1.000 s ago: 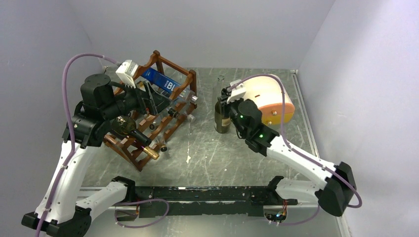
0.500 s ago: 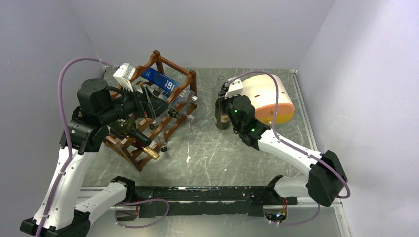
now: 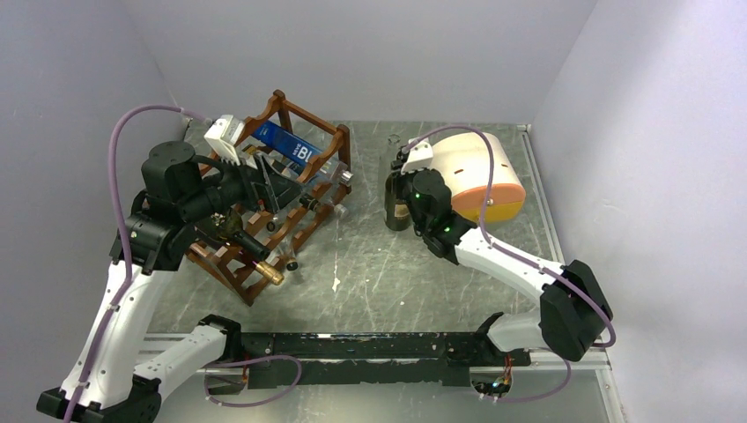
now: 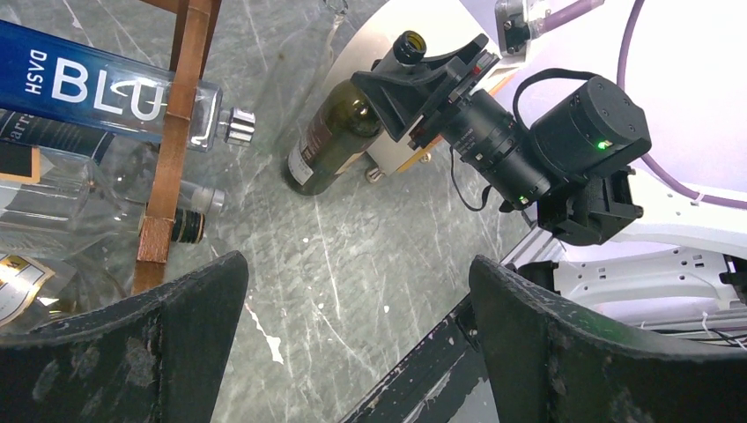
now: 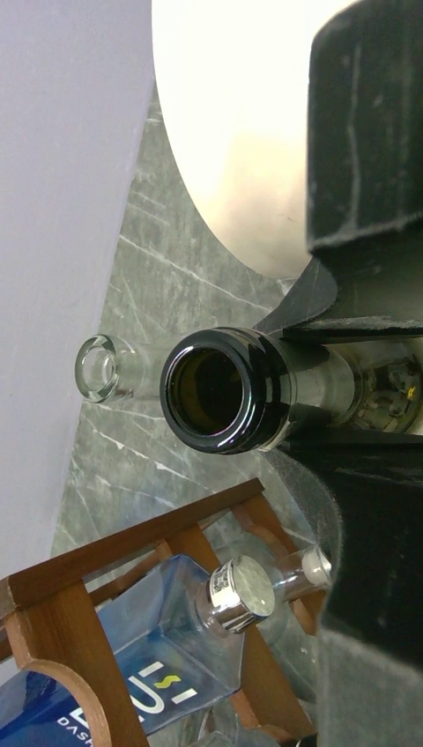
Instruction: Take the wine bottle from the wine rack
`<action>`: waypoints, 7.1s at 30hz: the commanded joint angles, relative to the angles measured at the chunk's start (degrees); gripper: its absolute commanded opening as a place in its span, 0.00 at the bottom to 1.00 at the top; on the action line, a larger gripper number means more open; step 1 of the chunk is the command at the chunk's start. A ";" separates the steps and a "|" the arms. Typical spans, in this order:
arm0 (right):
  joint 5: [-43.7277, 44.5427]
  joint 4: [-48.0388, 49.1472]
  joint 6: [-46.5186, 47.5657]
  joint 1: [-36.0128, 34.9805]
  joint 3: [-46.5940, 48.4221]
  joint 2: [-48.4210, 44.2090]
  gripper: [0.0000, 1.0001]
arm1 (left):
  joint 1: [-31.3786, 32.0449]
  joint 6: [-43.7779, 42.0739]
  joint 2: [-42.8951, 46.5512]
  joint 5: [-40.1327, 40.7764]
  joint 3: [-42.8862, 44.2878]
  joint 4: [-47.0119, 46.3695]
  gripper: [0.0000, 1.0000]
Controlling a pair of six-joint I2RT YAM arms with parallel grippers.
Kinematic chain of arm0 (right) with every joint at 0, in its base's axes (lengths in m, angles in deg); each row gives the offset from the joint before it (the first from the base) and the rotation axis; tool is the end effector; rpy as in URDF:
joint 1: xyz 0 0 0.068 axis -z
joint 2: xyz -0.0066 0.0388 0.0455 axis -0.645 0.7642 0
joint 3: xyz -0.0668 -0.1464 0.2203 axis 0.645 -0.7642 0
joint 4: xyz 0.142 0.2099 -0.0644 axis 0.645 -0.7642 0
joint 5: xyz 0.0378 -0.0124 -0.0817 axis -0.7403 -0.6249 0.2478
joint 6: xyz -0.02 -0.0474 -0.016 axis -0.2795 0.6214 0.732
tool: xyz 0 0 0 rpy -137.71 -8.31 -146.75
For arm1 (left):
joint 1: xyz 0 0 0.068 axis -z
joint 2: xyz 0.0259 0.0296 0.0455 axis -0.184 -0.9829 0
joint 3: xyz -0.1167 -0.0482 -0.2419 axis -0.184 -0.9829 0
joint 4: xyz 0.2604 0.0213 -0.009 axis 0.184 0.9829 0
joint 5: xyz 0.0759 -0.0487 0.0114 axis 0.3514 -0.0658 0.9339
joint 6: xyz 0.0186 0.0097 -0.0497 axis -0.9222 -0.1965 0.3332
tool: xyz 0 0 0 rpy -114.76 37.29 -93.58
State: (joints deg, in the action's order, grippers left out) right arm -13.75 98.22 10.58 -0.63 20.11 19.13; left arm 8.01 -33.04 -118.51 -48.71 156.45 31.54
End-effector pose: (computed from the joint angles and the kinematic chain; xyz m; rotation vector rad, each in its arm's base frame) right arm 0.2414 0.1869 0.2996 -0.2497 1.6332 0.1285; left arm 0.1506 -0.0681 0.4433 0.2506 1.8890 -0.9612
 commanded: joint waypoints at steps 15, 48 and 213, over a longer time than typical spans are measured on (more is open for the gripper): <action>2.55 8.64 -1.75 0.73 -3.29 -1.71 0.22 | 0.29 0.96 -0.19 -0.60 0.15 -2.68 0.99; -16.93 -0.11 -2.86 0.77 -12.03 -30.82 1.00 | 0.28 14.48 -0.90 45.08 15.23 26.38 0.98; -14.87 -4.32 64.97 -42.40 19.66 -2.28 0.00 | -8.20 -1.07 5.98 7.05 8.78 0.56 0.99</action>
State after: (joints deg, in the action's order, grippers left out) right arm -29.66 95.60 94.40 -43.16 33.88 24.55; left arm 0.05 -32.84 -115.07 -45.06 165.15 36.37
